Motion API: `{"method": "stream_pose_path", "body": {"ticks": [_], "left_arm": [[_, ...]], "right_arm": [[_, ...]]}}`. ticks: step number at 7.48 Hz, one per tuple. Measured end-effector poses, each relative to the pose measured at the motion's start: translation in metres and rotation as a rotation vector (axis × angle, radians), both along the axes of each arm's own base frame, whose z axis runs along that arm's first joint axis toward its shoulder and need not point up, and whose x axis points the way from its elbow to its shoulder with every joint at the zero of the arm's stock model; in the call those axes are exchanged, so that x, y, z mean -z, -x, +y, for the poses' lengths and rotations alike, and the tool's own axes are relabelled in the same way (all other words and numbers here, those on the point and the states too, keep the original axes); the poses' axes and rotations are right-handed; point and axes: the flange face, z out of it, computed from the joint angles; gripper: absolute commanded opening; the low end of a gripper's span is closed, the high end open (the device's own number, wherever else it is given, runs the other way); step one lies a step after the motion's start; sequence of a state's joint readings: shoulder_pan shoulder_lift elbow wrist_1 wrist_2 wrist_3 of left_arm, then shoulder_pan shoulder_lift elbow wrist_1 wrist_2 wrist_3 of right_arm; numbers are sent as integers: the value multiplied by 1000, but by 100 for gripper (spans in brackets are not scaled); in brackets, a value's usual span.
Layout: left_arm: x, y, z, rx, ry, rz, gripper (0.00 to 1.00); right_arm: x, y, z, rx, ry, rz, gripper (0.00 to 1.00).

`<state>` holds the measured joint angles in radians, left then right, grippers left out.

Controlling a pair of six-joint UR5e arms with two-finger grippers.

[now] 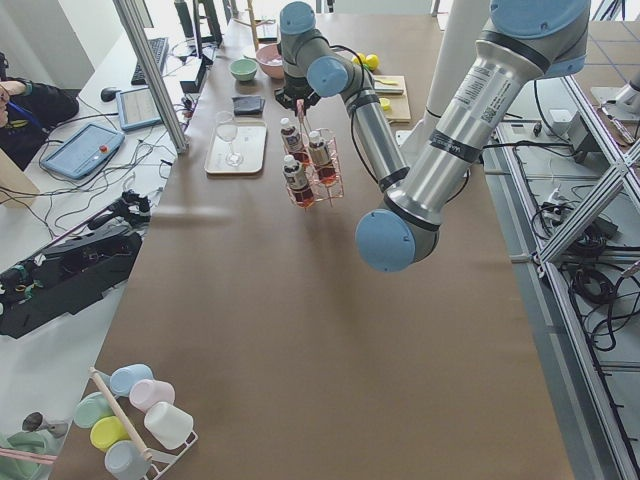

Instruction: Take tea from basket to plate

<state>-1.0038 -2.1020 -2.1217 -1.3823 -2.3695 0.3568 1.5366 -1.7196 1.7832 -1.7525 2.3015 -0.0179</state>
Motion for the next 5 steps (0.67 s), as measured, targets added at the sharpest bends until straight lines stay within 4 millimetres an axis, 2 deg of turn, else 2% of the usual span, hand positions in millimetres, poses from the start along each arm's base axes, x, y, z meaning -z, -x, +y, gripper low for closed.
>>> {"method": "stream_pose_path", "body": {"ticks": [3, 5], "left_arm": [[28, -41, 43, 18, 88, 30, 0], [46, -67, 64, 31, 117, 43, 0]], "right_arm": [[2, -1, -1, 4, -10, 3, 100], [5, -10, 1, -16, -16, 1, 100]]}}
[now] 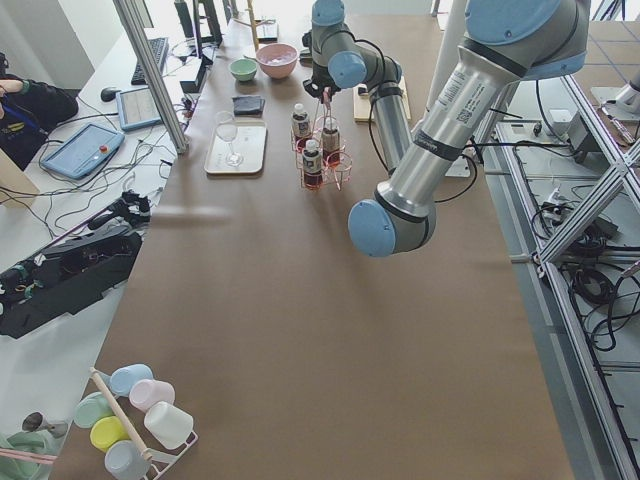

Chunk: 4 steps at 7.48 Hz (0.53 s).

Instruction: Take tea from basket to plate

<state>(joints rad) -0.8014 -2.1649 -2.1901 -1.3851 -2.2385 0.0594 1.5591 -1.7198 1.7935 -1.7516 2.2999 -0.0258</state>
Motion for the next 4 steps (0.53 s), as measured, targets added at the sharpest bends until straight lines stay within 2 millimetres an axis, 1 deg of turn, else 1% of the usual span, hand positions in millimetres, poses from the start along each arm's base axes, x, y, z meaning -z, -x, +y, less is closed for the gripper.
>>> {"method": "stream_pose_path", "body": {"ticks": [2, 4], "left_arm": [[13, -22, 11, 1, -8, 1, 0], [23, -35, 13, 4, -31, -1, 0]], "right_arm": [[9, -9, -5, -19, -37, 11, 100], [14, -21, -7, -46, -81, 14, 100]]}}
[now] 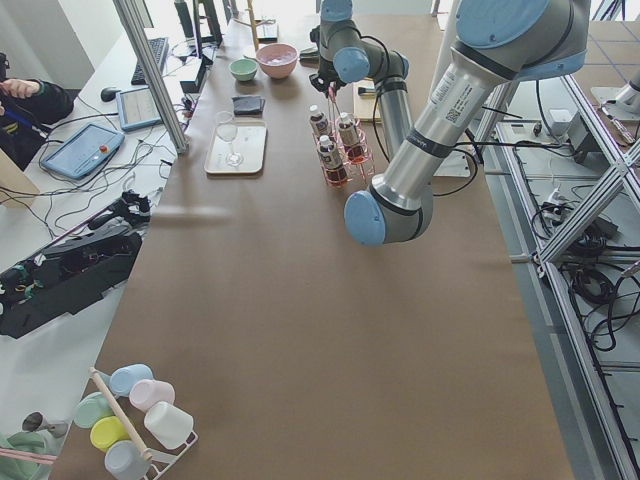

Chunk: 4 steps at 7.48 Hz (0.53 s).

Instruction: Take tea from basket to plate

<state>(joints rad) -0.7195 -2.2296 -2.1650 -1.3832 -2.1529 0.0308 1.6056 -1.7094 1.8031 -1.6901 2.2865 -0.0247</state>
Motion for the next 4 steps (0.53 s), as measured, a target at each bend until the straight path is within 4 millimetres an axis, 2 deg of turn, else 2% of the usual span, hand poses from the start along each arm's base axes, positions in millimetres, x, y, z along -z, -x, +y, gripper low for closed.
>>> {"method": "stream_pose_path", "body": {"ticks": [4], "left_arm": [[26, -23, 0, -62, -108, 12, 0]], "right_arm": [[-26, -1, 26, -15, 55, -19, 100]]}}
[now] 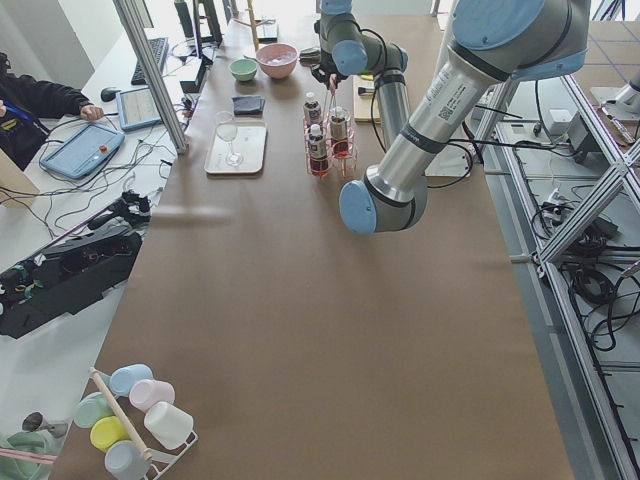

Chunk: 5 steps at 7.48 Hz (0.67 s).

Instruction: Take tea from basket to plate

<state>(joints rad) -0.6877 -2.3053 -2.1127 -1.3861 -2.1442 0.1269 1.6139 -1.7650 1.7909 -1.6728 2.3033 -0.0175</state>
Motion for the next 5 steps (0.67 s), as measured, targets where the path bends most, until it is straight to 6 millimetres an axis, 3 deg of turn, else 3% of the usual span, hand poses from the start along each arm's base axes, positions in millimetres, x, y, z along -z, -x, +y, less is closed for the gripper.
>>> {"method": "stream_pose_path", "body": {"ticks": [5], "left_arm": [[4, -12, -4, -35, -91, 2, 0]], "right_arm": [[8, -4, -2, -12, -18, -15, 100]]}}
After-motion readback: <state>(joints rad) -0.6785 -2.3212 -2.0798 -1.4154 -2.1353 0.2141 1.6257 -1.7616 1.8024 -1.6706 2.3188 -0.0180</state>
